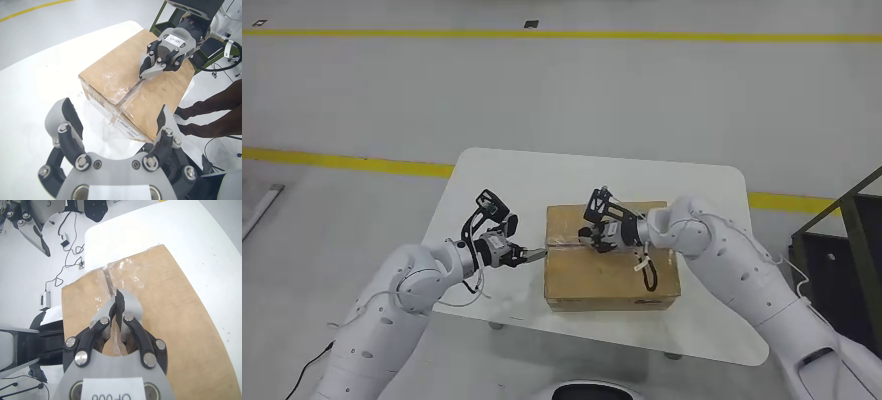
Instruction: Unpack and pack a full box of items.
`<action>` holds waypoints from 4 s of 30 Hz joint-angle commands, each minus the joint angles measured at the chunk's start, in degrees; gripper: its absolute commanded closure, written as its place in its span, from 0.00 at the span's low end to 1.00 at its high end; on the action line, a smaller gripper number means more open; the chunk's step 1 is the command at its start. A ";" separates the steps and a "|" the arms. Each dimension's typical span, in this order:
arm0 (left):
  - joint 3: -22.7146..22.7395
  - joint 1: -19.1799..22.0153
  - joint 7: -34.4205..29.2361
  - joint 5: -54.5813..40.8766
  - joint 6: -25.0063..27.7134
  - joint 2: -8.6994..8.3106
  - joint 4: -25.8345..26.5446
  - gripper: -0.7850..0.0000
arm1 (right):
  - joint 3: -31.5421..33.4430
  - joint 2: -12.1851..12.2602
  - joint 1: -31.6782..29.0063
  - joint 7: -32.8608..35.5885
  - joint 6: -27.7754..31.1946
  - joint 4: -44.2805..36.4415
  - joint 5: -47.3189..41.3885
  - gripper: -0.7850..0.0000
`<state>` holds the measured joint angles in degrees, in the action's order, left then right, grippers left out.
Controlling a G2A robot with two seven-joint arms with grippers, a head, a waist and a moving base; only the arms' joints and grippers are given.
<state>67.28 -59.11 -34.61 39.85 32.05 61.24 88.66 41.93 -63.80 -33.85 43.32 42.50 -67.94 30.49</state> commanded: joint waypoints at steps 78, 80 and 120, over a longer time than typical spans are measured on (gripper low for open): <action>0.71 -0.52 2.02 0.04 -1.31 -0.65 -0.29 0.00 | 1.10 0.26 -1.46 4.90 -2.51 -2.47 -4.40 1.00; 0.73 -0.50 1.96 0.03 -1.30 -0.66 -0.32 0.00 | 2.05 0.60 -1.61 6.12 -0.21 -3.56 -7.51 1.00; 0.81 -0.48 1.42 0.00 -1.48 -0.91 -0.12 0.00 | 6.45 0.51 3.15 -0.92 3.44 1.87 2.85 0.21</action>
<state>68.11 -59.61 -33.18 39.88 30.62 60.32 88.58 47.73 -63.88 -30.29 41.01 45.30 -64.28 30.48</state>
